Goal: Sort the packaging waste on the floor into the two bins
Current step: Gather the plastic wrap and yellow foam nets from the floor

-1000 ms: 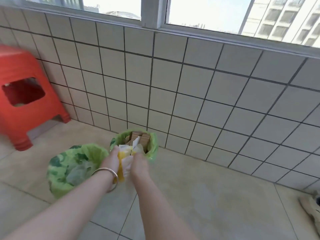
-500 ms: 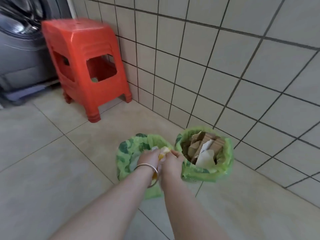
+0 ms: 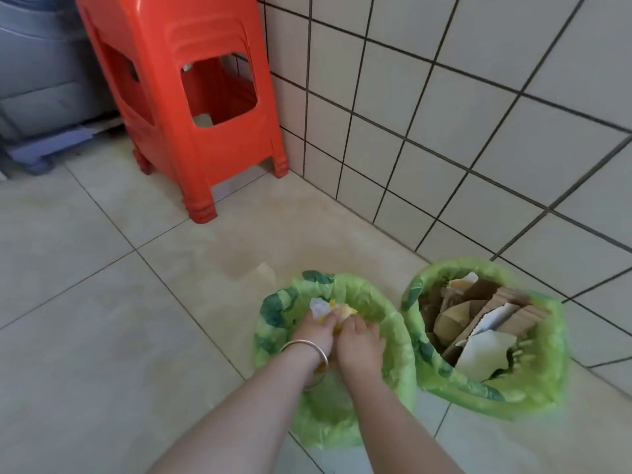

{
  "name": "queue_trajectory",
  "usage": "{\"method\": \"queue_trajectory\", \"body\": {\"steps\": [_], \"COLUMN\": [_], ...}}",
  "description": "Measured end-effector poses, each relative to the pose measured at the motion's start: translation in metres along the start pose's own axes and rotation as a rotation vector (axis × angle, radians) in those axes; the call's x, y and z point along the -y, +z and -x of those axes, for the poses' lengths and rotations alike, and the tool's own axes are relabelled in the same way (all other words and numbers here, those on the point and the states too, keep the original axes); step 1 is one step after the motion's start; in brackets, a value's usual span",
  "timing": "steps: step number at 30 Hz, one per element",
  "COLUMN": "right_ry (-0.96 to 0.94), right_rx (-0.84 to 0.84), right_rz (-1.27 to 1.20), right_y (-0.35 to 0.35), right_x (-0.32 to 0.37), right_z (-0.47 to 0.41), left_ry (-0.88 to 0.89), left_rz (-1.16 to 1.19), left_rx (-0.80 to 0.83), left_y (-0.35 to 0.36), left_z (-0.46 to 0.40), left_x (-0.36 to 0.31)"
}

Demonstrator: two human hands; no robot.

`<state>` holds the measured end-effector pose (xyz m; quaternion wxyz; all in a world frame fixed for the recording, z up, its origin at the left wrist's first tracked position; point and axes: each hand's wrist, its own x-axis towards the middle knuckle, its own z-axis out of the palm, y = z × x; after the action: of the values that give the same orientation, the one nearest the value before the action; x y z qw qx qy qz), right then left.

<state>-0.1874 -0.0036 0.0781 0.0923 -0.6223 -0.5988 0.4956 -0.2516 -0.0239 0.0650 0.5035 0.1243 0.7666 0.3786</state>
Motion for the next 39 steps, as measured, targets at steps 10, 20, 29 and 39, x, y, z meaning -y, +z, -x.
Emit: {"method": "queue_trajectory", "body": {"steps": [10,20,29,39], "right_ry": [-0.150,-0.037,-0.012,-0.152], "right_rx": [0.376,0.712,0.770,0.471], "right_rz": [0.764,1.162,1.171,0.795], "right_y": [0.032,0.054,0.054,-0.029], "right_x": [-0.043,-0.081,-0.073,0.004], "right_z": [-0.050,-0.087,-0.102,-0.036], "left_ry": [0.065,-0.014,-0.051,0.155], "left_rz": [-0.920,-1.271,-1.336,-1.205], "left_rx": [0.147,0.268,0.282,0.213], "left_y": [0.001,0.028,0.027,0.005], "left_z": [-0.075,-0.116,-0.132,-0.030], "left_x": [0.048,0.091,0.076,-0.016]}}
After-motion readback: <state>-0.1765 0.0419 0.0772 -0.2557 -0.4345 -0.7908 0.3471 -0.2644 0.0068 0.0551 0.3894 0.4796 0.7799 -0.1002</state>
